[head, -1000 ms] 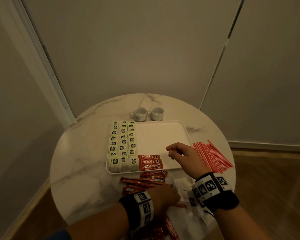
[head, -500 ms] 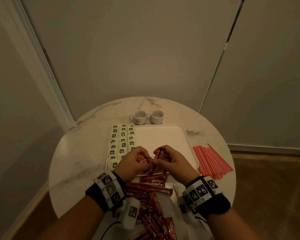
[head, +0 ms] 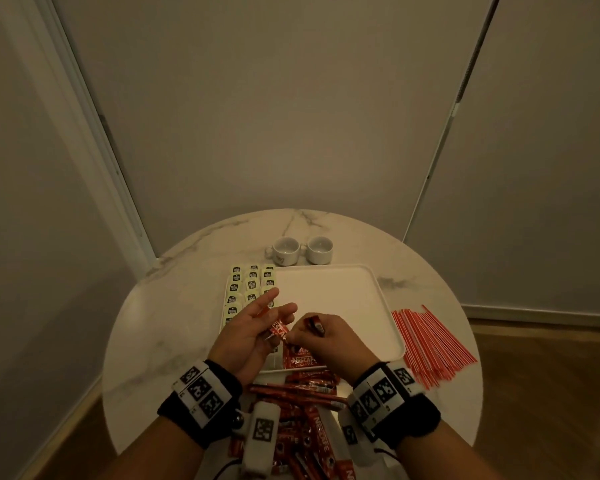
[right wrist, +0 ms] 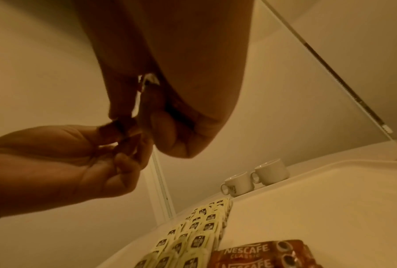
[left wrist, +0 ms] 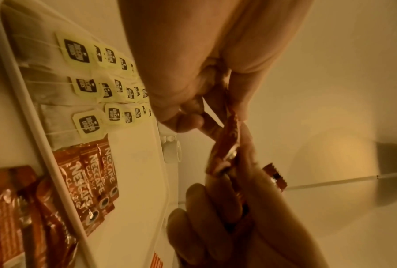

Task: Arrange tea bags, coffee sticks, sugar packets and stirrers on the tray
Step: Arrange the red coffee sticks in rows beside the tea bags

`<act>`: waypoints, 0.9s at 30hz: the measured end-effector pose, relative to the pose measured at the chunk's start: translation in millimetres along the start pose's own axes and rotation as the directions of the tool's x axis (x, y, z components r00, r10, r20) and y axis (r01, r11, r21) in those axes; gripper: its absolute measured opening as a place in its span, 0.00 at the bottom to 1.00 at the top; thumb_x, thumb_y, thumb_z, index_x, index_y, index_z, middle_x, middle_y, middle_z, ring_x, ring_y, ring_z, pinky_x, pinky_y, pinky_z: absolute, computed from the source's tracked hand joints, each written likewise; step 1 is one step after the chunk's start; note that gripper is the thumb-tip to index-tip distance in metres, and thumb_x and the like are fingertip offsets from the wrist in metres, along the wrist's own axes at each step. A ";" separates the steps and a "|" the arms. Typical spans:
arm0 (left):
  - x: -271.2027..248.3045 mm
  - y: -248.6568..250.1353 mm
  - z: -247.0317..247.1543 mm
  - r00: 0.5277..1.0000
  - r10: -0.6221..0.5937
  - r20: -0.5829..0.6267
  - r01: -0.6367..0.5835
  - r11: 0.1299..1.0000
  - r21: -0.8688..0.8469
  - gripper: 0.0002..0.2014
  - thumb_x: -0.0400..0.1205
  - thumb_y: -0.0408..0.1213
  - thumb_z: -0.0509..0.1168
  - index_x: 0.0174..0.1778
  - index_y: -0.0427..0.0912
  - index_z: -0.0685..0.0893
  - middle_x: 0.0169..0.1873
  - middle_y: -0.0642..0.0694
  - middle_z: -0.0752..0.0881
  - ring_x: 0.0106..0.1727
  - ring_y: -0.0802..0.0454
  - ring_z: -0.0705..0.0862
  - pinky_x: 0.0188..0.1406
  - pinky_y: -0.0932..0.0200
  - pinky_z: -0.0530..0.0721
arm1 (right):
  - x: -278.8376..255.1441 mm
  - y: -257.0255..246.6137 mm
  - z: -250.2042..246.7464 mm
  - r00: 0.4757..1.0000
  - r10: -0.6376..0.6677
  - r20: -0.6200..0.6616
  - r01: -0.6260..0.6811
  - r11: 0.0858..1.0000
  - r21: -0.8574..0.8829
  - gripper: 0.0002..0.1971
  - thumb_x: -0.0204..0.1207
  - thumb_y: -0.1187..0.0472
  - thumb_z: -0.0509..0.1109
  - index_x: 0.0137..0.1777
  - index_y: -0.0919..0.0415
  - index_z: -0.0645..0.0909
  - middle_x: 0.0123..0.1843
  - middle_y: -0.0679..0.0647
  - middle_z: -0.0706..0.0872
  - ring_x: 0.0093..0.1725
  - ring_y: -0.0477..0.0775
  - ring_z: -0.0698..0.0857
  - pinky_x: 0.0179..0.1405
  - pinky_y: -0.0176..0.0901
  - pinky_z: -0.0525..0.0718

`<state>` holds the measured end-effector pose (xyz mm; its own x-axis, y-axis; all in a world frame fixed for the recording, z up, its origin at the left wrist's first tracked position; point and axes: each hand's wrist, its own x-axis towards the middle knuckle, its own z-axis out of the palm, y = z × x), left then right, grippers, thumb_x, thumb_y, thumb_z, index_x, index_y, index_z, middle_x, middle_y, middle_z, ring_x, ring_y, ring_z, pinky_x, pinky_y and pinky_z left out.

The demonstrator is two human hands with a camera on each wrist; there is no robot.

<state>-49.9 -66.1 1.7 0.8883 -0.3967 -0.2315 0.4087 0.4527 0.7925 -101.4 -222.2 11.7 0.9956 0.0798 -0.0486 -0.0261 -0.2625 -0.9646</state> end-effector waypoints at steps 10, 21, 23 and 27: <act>9.6 7.4 0.4 0.992 0.122 -0.041 -0.122 0.992 0.014 0.18 0.86 0.27 0.54 0.71 0.41 0.76 0.48 0.37 0.90 0.54 0.48 0.88 0.46 0.58 0.86 | 14.1 2.8 1.6 1.000 -0.005 -0.029 0.001 0.991 -0.133 0.05 0.78 0.56 0.72 0.43 0.56 0.83 0.29 0.44 0.83 0.28 0.36 0.79 0.34 0.35 0.75; 33.1 5.6 -5.8 0.988 0.133 -0.073 -0.090 0.902 0.422 0.06 0.76 0.21 0.69 0.44 0.34 0.88 0.33 0.39 0.89 0.36 0.44 0.83 0.36 0.56 0.82 | 39.9 1.9 -32.5 0.992 0.121 -0.018 -0.116 0.978 0.174 0.08 0.79 0.64 0.69 0.52 0.69 0.83 0.29 0.53 0.80 0.21 0.46 0.72 0.20 0.37 0.70; 37.5 5.0 -6.8 0.987 0.141 -0.081 -0.091 0.892 0.442 0.06 0.76 0.20 0.69 0.46 0.32 0.87 0.33 0.40 0.89 0.34 0.48 0.85 0.33 0.60 0.83 | 47.1 0.1 -34.4 0.992 0.116 -0.054 -0.102 0.973 0.206 0.08 0.80 0.64 0.67 0.50 0.69 0.84 0.30 0.54 0.81 0.22 0.46 0.72 0.20 0.37 0.69; 43.0 -1.6 -7.8 0.987 0.147 -0.064 -0.092 0.847 0.523 0.06 0.76 0.22 0.69 0.48 0.31 0.87 0.34 0.38 0.90 0.35 0.49 0.88 0.33 0.61 0.86 | 63.9 -4.2 -34.2 0.973 0.083 -0.216 -0.096 0.994 -0.050 0.09 0.77 0.61 0.69 0.42 0.66 0.87 0.28 0.52 0.82 0.27 0.46 0.76 0.29 0.41 0.75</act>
<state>-10.8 -77.6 -13.9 0.9502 -0.2739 -0.1483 0.1548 0.0020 0.9879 -34.6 -248.9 21.5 0.9858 -0.1522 -0.0710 -0.1167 -0.3165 -0.9414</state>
